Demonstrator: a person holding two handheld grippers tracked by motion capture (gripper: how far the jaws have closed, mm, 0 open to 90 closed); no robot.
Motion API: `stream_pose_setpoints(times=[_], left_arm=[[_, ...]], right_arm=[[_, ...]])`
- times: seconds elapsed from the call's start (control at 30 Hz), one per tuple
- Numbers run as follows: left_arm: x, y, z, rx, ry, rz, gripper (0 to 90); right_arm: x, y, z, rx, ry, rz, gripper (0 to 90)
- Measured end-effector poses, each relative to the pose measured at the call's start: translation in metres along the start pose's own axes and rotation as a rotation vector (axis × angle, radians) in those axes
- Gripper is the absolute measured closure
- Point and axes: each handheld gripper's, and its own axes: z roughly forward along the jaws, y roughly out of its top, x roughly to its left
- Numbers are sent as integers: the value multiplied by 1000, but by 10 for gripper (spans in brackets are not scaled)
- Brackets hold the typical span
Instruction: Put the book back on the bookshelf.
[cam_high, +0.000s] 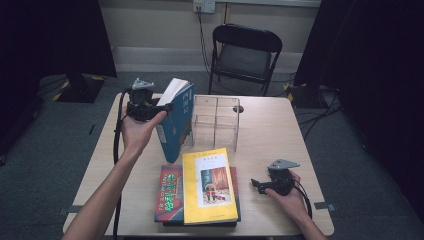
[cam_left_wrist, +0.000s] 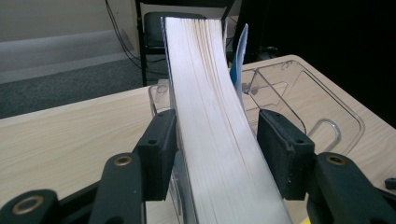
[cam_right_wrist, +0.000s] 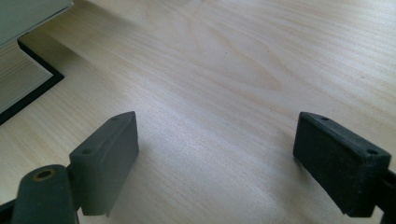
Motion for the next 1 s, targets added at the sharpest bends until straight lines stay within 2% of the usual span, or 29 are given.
stream_pose_setpoints(times=[0.1,0.13,0.17,0.2,0.23,0.3,0.4,0.5,0.53,0.57,0.6,0.63,0.67,0.73,0.77,0.8,0.83,0.87,1.0], left_arm=[[1,4,1,29,5,5,451],[1,8,5,80,7,5,446],[1,8,5,80,7,5,440],[3,12,9,124,-14,-8,447],[4,15,12,163,-10,-13,452],[3,19,16,184,-20,-23,456],[2,28,20,232,-4,-39,461],[0,39,27,297,41,-41,458],[0,39,27,297,41,-41,455],[0,41,29,313,44,-43,455],[-2,44,34,355,56,-40,453],[-2,44,34,355,56,-40,448],[-4,48,40,411,77,-32,450],[-5,52,46,463,99,-41,457],[-5,52,46,463,99,-41,472],[-5,55,53,534,102,-65,465],[-5,57,55,555,98,-70,461],[-6,58,57,568,109,-65,478],[-4,56,63,603,102,-66,499]], right_arm=[[0,0,0,0,0,0,140],[0,0,0,0,0,0,140],[0,0,0,0,0,0,140],[0,0,0,0,0,0,140],[0,0,0,0,0,1,140],[0,0,0,0,0,0,140],[0,0,0,0,0,1,140],[0,0,0,1,1,2,140],[0,0,0,1,1,2,140],[0,0,0,1,1,2,140],[0,0,0,1,1,2,140],[0,0,0,1,1,2,140],[0,0,0,1,1,2,140],[0,0,0,1,0,2,140],[0,0,0,1,0,2,140],[0,0,0,1,1,3,140],[0,0,0,1,1,3,140],[0,0,0,1,1,3,140],[0,0,0,1,1,3,140]])
